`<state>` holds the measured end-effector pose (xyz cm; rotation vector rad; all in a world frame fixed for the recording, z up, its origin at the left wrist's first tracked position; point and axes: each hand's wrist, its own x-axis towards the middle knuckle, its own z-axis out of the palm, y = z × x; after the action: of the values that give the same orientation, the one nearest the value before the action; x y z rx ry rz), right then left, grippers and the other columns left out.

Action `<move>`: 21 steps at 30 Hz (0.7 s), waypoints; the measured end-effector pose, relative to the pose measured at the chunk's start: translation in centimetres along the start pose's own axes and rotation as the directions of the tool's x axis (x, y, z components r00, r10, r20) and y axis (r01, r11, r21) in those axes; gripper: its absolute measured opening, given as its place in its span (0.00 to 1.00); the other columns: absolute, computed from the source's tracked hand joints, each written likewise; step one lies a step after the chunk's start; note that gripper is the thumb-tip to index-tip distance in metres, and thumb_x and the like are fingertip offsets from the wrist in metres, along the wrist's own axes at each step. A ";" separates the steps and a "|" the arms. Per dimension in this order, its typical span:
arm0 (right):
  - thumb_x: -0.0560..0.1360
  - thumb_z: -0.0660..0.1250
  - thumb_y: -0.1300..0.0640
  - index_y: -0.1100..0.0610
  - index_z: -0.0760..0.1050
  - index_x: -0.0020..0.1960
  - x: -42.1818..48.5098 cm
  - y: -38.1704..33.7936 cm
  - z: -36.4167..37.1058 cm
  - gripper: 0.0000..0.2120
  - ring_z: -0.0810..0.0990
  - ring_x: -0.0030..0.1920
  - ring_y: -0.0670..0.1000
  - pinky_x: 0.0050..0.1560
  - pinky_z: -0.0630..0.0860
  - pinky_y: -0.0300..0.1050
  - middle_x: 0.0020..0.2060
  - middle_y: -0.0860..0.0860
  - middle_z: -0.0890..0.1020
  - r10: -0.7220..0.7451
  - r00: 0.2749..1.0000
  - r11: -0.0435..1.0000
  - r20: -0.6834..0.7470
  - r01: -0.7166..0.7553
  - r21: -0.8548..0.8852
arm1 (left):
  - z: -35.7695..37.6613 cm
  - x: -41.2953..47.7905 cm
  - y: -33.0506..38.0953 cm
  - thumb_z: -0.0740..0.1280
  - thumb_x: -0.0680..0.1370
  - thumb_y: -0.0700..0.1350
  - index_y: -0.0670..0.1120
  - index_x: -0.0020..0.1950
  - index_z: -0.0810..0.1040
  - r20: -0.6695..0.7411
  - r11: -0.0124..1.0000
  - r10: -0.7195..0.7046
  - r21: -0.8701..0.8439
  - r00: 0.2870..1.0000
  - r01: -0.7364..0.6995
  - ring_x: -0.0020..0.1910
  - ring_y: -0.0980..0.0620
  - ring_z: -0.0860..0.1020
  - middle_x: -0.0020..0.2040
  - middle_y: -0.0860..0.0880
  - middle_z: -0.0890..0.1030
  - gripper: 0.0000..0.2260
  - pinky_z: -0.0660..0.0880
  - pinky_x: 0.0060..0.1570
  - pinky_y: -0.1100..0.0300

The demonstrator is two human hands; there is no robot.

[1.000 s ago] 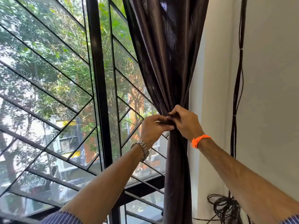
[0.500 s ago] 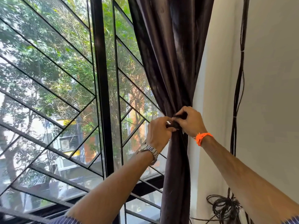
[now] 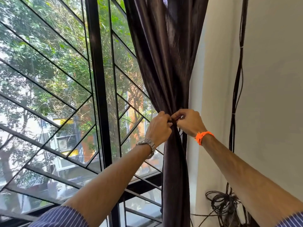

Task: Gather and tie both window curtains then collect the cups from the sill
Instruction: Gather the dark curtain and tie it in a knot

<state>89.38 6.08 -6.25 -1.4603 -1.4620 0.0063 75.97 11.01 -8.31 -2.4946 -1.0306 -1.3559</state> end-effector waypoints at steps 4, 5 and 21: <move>0.60 0.68 0.60 0.43 0.69 0.51 -0.4 0.4 -0.4 0.23 0.79 0.30 0.44 0.40 0.82 0.49 0.41 0.39 0.82 -0.073 0.987 0.991 0.141 0.087 -0.098 | -0.7 1.4 -0.9 0.65 0.77 0.41 0.43 0.48 0.78 0.201 0.991 -0.040 -0.116 0.979 0.064 0.44 0.48 0.73 0.45 0.49 0.71 0.04 0.66 0.43 0.57; 0.60 0.69 0.61 0.43 0.67 0.51 -0.4 0.5 -0.5 0.24 0.78 0.30 0.44 0.40 0.81 0.50 0.40 0.40 0.82 -0.083 0.985 0.989 0.154 0.100 -0.110 | -1.0 1.8 -0.9 0.65 0.77 0.41 0.44 0.46 0.78 0.270 0.987 -0.047 -0.135 0.962 0.086 0.45 0.48 0.73 0.45 0.49 0.72 0.03 0.66 0.44 0.58; 0.70 0.70 0.69 0.53 0.63 0.49 0.4 0.6 -1.9 0.19 0.71 0.35 0.47 0.42 0.70 0.45 0.35 0.47 0.78 -0.029 0.890 0.986 0.455 -0.049 0.158 | -3.8 2.9 -0.3 0.67 0.78 0.42 0.47 0.37 0.77 0.599 0.877 -0.041 -0.361 0.800 0.316 0.36 0.51 0.66 0.35 0.47 0.70 0.09 0.63 0.34 0.60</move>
<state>91.08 5.39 -5.47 -1.3841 -1.7816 0.4998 74.15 11.20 -3.85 -3.3747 -1.1946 -0.9565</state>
